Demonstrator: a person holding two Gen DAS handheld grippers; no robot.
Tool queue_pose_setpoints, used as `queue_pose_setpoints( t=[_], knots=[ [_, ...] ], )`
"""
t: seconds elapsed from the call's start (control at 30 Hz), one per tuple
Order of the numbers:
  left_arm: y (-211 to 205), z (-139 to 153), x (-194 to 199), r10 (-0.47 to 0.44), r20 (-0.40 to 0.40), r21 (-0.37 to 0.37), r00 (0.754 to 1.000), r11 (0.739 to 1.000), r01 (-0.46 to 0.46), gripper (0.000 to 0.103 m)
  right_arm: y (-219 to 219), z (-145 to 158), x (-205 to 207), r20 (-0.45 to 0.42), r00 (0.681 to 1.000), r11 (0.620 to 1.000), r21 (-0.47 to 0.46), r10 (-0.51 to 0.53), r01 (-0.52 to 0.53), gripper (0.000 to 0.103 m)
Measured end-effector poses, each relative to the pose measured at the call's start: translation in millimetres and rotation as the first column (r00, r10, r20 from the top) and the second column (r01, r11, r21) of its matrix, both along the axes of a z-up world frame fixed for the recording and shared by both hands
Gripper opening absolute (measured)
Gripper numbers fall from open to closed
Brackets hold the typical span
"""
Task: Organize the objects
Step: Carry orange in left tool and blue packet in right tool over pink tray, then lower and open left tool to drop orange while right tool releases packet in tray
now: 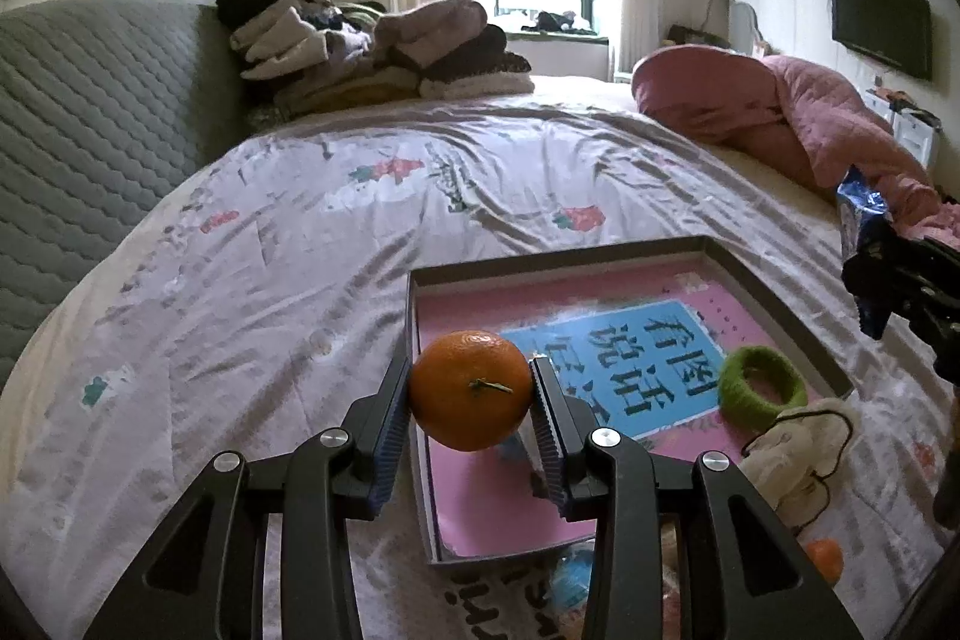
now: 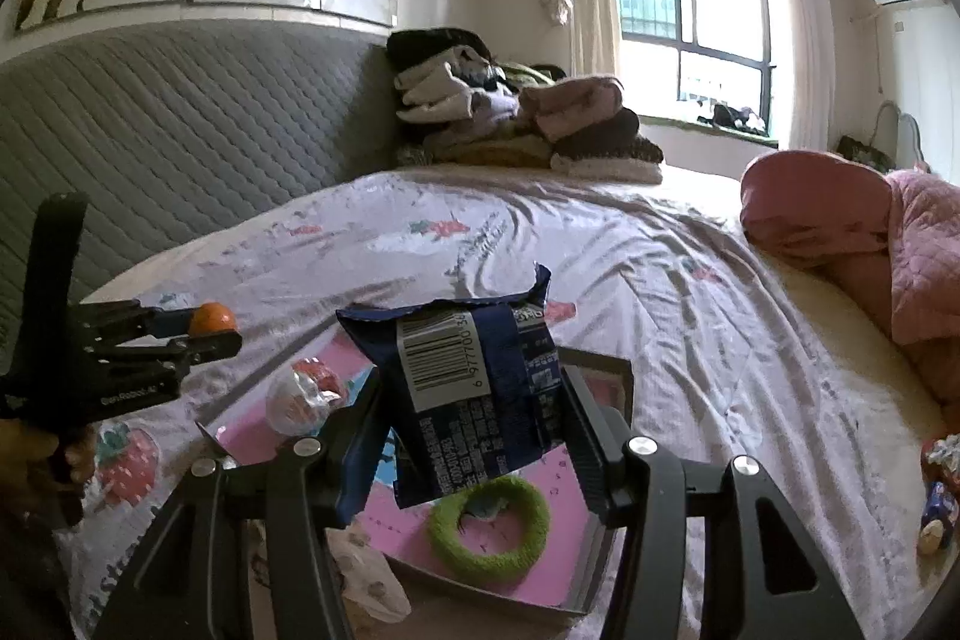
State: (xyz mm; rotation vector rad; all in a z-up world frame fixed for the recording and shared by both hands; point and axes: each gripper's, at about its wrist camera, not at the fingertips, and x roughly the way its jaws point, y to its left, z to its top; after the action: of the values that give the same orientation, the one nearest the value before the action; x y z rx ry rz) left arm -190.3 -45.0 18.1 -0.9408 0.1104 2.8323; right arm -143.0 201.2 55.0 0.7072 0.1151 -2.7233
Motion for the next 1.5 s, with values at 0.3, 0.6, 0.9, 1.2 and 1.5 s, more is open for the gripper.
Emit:
queue_pose_setpoints(
  t=[0.3,0.6,0.9,1.2,1.5],
  knots=[
    [6.2,-18.4,-5.4,-0.013,0.043,-0.014,0.999,1.0,0.014,0.04,2.2,-17.6,-7.9,0.037,0.999,0.999,0.027,-0.02,0.019,0.055],
    [8.8,-33.1,-11.0,-0.009,0.077,-0.035,0.997,0.999,0.012,0.04,1.5,-34.7,-15.7,0.087,0.996,0.998,0.053,-0.025,0.021,0.055],
    [14.3,-44.0,-12.8,-0.027,0.104,-0.041,0.994,0.999,0.031,0.04,-1.5,-50.1,-20.1,0.119,0.992,0.995,0.098,-0.034,0.022,0.055],
    [19.2,-50.8,-13.3,-0.054,0.134,-0.025,0.99,0.998,0.058,0.04,-2.9,-65.3,-24.6,0.165,0.986,0.994,0.112,-0.026,0.008,0.055],
    [23.6,-58.0,-13.6,-0.066,0.156,-0.021,0.986,0.997,0.07,0.04,-4.5,-69.1,-24.9,0.171,0.985,0.992,0.122,-0.026,0.005,0.055]
  ],
)
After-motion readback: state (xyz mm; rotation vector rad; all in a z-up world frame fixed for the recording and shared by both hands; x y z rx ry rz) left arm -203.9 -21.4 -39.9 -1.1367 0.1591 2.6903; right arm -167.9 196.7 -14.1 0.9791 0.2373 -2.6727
